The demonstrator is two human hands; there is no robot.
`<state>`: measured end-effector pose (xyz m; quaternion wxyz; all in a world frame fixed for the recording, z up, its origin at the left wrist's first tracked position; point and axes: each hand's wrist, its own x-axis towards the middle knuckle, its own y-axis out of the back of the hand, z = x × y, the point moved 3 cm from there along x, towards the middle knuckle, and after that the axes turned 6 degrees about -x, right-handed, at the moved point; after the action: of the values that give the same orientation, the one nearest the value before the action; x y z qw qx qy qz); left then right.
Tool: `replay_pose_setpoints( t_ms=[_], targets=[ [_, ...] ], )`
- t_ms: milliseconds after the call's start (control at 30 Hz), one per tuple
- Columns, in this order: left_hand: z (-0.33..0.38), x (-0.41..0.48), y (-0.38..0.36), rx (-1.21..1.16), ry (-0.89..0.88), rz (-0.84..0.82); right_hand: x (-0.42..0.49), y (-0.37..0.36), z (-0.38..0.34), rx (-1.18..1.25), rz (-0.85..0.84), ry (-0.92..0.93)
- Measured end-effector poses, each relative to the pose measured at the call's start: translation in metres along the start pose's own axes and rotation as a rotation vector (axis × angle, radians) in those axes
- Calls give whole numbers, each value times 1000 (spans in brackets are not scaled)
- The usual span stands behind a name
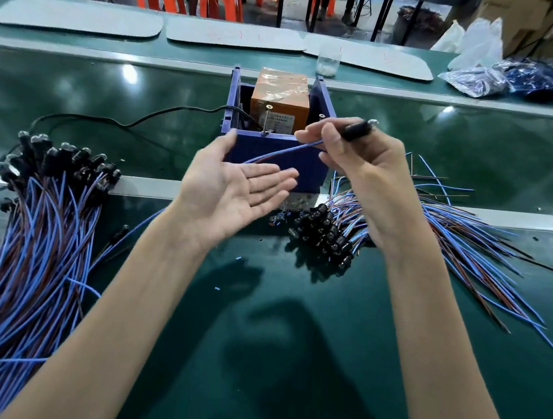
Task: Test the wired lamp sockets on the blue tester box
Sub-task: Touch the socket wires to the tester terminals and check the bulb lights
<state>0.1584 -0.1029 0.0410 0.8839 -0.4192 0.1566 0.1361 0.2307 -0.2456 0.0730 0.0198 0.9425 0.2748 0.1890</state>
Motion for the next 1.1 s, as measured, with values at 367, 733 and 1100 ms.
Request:
replay_pose_setpoints(
  t_ms=[367,733,1100],
  targets=[
    [21,-3,19,-588,-548,327,2,17,1,201,182,-185],
    [-18,-4,-23,824,-427,0,0,17,8,70,173,-235],
    [-21,-2,-20,961,-396,-70,1,15,11,61,143,-277]
  ],
)
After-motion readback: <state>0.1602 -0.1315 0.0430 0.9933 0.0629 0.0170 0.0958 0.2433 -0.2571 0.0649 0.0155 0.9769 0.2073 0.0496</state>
